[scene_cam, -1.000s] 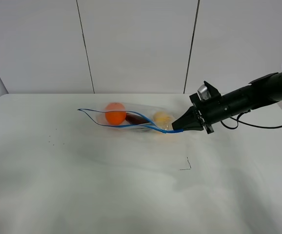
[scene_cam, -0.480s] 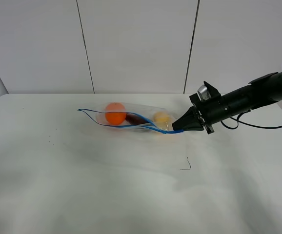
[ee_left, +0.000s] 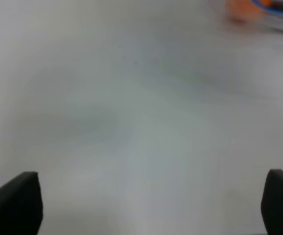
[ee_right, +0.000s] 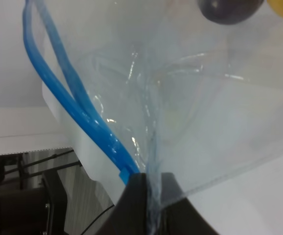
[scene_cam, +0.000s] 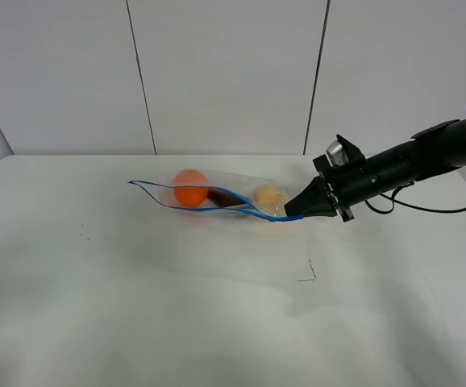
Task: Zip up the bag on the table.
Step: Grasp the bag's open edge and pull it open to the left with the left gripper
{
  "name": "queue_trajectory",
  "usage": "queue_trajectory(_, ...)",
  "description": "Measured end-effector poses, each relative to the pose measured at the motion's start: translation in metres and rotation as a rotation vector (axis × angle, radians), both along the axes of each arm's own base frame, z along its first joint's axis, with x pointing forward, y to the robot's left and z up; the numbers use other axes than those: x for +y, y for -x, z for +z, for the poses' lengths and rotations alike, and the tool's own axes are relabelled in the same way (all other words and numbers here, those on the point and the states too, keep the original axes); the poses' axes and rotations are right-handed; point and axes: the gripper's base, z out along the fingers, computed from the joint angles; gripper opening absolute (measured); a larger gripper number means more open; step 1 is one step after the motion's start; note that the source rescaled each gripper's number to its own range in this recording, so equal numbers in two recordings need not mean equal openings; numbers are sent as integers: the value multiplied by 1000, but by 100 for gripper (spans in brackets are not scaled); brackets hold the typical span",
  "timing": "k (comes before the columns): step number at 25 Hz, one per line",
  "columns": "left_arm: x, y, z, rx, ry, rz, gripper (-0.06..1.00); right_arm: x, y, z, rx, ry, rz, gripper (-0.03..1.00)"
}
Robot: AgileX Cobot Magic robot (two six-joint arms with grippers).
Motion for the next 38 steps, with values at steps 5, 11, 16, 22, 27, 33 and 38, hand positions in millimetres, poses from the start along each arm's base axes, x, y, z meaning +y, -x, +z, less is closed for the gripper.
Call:
queue_trajectory(5,5,-30,42,15,-212,-36,100,0,0,0,0,1,1,0)
queue_trajectory(11,4,-77,84,-53,-293,-80,100,0,0,0,0,2,2,0)
queue_trajectory(16,1,-115,79,30,-440,-142,99,0,0,0,0,2,2,0)
queue_trajectory(22,-4,-154,71,37,-524,-175,99,0,0,0,0,2,2,0)
queue_trajectory(27,-27,-177,60,47,-683,-317,99,0,0,0,0,2,2,0)
queue_trajectory(33,-87,-196,46,-31,-887,-479,99,0,0,0,0,3,3,0)
queue_trajectory(38,-157,-199,18,-95,-1035,-582,99,-1,1,-1,0,13,12,0)
